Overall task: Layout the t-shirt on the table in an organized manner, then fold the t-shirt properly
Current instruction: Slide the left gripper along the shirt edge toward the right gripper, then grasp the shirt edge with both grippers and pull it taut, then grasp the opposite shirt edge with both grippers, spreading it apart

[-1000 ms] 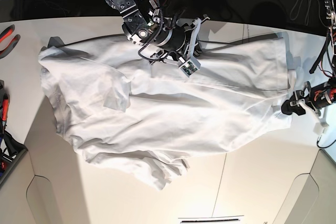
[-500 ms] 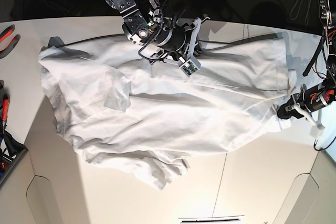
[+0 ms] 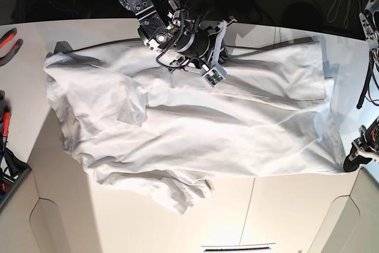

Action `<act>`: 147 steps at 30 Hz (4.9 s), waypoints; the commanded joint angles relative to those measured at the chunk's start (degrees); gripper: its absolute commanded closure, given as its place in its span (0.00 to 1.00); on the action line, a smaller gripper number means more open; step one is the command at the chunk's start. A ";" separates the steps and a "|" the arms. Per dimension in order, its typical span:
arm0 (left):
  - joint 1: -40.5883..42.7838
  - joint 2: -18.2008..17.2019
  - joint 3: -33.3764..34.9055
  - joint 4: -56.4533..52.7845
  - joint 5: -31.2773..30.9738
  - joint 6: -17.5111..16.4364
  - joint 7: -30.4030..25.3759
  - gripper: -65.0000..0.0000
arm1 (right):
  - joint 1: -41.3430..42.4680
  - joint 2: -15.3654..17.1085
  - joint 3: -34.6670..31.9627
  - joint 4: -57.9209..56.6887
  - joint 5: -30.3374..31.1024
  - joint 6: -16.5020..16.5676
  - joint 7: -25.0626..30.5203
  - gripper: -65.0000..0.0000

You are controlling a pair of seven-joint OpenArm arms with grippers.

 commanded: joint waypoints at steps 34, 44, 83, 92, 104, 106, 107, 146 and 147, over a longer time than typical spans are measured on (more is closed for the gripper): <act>-9.31 2.21 17.05 0.87 20.00 12.46 -16.48 0.57 | 0.31 0.00 -0.04 0.87 -0.42 -0.39 -2.36 1.00; -8.74 0.31 15.50 2.69 2.08 -1.62 0.04 0.61 | 0.44 0.00 -0.02 20.39 -1.64 -0.42 -2.86 0.81; 35.39 5.55 11.30 42.42 22.14 8.28 16.35 1.00 | -3.41 12.52 44.28 4.55 13.97 1.79 -9.09 1.00; 40.35 3.48 11.30 42.45 22.14 8.70 17.57 1.00 | -6.67 14.25 44.28 5.05 18.56 2.14 -13.35 1.00; 42.86 3.43 11.30 42.45 22.14 8.70 20.20 1.00 | -14.36 14.27 44.30 14.69 21.81 4.35 -15.91 1.00; 43.28 3.48 11.30 42.45 22.10 8.70 20.13 1.00 | -15.15 14.27 44.33 16.55 21.81 4.37 -15.87 1.00; 43.36 3.48 11.30 42.45 21.94 8.70 20.13 1.00 | -15.23 14.27 44.33 17.14 21.68 4.37 -15.89 1.00; 43.06 4.26 -7.72 57.22 -2.82 -0.37 17.97 0.60 | 39.45 16.00 43.17 -42.73 13.05 14.69 5.01 0.45; 43.06 4.26 -7.72 57.22 -2.80 -0.37 17.73 0.60 | 39.28 15.98 42.45 -42.95 13.05 14.67 5.01 0.45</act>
